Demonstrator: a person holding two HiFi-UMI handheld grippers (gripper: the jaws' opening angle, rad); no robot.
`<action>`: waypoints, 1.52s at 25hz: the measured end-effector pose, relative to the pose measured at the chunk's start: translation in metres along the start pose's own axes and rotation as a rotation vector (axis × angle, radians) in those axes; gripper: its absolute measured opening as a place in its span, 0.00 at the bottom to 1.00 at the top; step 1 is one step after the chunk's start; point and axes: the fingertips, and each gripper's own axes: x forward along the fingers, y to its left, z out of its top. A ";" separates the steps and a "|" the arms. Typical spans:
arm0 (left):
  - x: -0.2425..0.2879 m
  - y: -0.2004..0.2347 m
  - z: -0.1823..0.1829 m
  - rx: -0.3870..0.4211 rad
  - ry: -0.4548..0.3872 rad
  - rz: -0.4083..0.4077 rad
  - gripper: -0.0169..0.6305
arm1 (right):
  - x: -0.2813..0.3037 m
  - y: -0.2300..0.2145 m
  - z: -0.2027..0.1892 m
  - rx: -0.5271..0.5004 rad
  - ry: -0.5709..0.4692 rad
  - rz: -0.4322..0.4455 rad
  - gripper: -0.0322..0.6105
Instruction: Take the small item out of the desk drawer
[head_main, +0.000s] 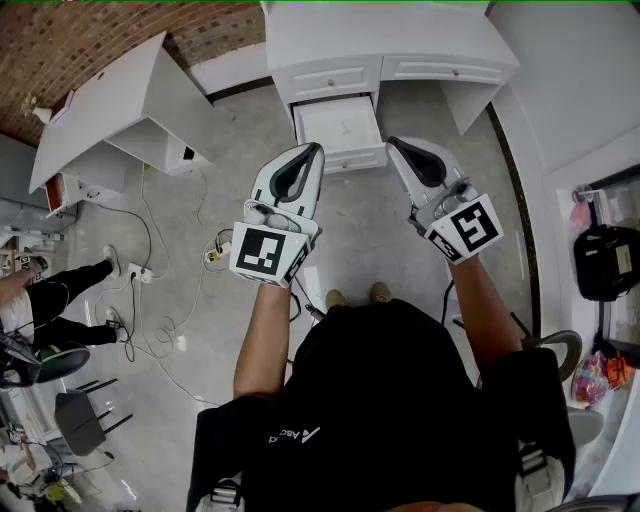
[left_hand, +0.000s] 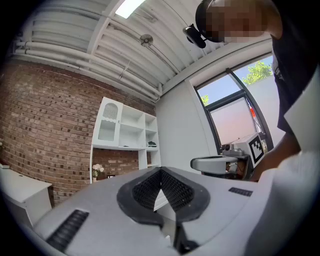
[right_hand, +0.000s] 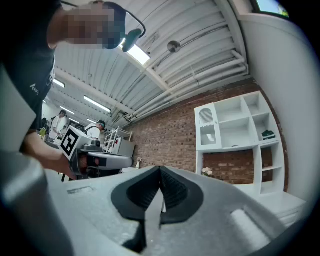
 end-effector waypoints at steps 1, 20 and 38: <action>-0.001 0.004 -0.002 -0.002 0.000 -0.001 0.02 | 0.003 0.000 -0.001 0.005 -0.003 -0.003 0.05; 0.002 0.089 -0.051 -0.023 0.018 -0.022 0.02 | 0.061 -0.014 -0.042 -0.023 0.050 -0.106 0.05; 0.224 0.195 -0.171 -0.046 0.157 0.055 0.02 | 0.186 -0.208 -0.164 -0.049 0.125 0.016 0.05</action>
